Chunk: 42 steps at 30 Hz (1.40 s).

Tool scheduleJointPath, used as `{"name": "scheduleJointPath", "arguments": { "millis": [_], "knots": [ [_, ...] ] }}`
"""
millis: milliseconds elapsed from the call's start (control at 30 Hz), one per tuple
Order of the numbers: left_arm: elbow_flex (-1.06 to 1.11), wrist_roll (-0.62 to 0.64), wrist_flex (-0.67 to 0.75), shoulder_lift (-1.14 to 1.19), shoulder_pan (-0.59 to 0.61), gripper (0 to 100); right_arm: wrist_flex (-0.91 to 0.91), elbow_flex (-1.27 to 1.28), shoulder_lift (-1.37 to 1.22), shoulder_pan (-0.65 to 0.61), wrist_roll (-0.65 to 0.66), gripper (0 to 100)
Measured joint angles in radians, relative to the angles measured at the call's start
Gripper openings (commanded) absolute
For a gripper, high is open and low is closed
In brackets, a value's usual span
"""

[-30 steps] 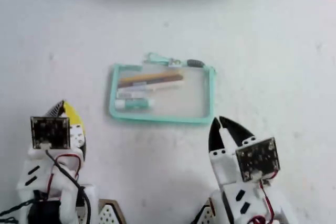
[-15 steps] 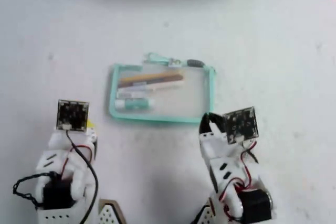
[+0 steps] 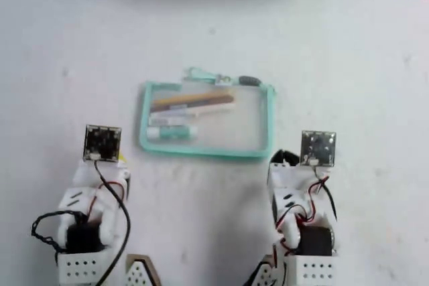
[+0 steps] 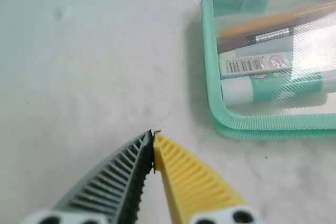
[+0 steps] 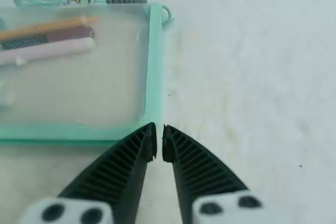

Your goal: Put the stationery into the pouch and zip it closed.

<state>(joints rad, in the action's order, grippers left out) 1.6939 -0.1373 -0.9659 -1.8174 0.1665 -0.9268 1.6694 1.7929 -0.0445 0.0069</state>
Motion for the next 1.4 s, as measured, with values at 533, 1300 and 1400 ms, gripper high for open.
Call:
{"name": "scheduleJointPath", "arguments": {
  "millis": [533, 1300, 1400],
  "knots": [
    [0.000, 0.000, -0.209, 0.000, 0.000, 2, -0.106, 0.012, 0.003, 0.000, 0.002, 1.7],
    [0.000, 0.000, -0.319, 0.000, 0.000, 2, -0.325, 0.012, 0.003, -0.025, 0.123, 1.9],
    [0.000, 0.000, -0.319, 0.000, 0.000, 2, -0.338, 0.012, 0.003, -0.025, 0.123, 1.8]
  ]
}}
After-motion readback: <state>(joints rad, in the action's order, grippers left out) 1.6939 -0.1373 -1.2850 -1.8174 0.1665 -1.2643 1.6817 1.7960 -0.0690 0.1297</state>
